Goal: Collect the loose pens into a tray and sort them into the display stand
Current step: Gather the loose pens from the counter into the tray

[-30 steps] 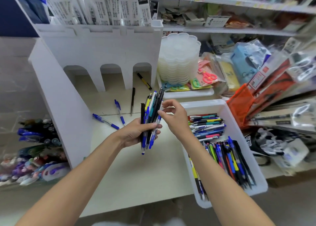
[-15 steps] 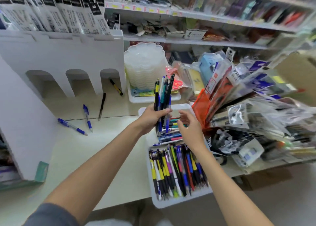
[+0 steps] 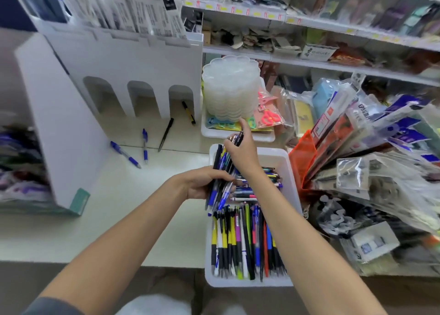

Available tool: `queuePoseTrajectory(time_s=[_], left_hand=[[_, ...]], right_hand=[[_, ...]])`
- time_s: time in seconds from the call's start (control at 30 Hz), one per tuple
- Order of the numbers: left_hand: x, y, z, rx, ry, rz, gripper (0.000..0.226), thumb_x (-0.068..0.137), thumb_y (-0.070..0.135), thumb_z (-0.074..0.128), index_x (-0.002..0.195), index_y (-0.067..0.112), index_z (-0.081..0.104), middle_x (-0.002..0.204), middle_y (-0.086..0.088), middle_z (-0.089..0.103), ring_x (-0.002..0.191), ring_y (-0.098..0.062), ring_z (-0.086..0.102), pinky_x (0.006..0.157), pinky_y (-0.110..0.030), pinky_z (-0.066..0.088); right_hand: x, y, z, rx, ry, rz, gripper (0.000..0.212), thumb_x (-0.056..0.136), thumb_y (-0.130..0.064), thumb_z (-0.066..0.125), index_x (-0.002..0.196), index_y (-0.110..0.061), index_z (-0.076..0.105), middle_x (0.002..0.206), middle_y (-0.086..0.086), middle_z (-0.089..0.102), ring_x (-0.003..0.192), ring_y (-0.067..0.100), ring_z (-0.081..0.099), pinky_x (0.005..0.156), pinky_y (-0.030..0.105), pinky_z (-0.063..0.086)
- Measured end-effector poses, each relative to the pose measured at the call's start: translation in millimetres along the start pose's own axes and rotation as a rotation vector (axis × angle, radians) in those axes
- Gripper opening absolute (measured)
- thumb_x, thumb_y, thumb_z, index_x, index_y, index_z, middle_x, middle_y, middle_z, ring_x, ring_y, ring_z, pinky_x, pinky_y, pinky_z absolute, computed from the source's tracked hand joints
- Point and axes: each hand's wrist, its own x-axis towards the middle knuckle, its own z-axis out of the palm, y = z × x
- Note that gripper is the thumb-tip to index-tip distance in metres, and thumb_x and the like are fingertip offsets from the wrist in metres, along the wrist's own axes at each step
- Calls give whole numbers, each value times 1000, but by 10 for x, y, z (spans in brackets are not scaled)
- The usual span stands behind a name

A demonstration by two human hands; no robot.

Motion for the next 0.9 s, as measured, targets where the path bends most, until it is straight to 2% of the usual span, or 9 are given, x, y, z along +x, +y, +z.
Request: queuePoseTrajectory(time_s=[0.07,0.13,0.23,0.3,0.37,0.53,0.67,0.8,0.9], left_hand=[[-37,50,-38,-26,26,-22,17,93,9,60,86,5,74,94,-13,66,71,-19,66,73,-33,58],[-57,83,-13,-81,45,-36,14,93,7,59,82,5,68,82,-9,64,65,-17,63,68,-30,57],[-21,108,60,-154,73,-8,22,92,7,56,74,6,67,70,-7,61,62,-16,61,72,-29,55],[0,140,90,-161,144,61,18,93,7,55,77,6,64,67,-6,61,60,-15,61,73,-28,53],[36,219,58,-221,308,219,11,92,5,60,81,7,62,63,-6,62,59,-16,62,67,-28,54],[111,430,24,-364,708,608,18,80,2,74,94,7,64,77,-9,67,68,-24,65,57,-29,53],[221,239,380,-398,637,574,12,83,2,74,85,12,68,79,-5,74,75,-18,72,76,-34,59],[60,308,115,-179,491,489,8,90,10,69,96,5,68,73,-5,72,73,-21,68,64,-29,58],[-118,379,-51,129,278,342,7,92,12,67,95,5,65,76,-6,68,78,-21,64,83,-38,56]], right_hand=[[73,-23,106,-62,34,-27,42,94,-12,58,136,-15,52,126,0,57,107,8,54,93,28,47],[130,-45,179,-110,-7,-42,15,95,-17,57,94,-9,69,90,6,66,84,12,56,79,35,46],[161,-105,206,-98,-147,-41,40,98,-23,53,60,-9,49,61,12,46,59,19,40,64,34,33],[155,-167,125,-74,-204,-11,32,101,-27,49,89,-5,69,92,10,68,81,19,58,73,26,40],[108,-123,12,96,-106,60,35,104,-26,44,133,-12,57,128,1,60,115,10,55,92,15,42],[-255,183,162,703,156,416,39,105,-44,33,130,-19,51,133,17,57,115,24,59,103,40,47],[-201,106,442,1117,146,578,66,102,-56,23,135,-7,52,124,23,64,114,33,63,91,40,53],[-224,113,263,847,96,459,57,104,-50,31,141,-9,43,131,23,58,118,30,60,94,38,49],[-105,71,-106,613,70,238,74,89,-51,60,150,-23,28,135,7,52,123,20,54,103,39,46]])
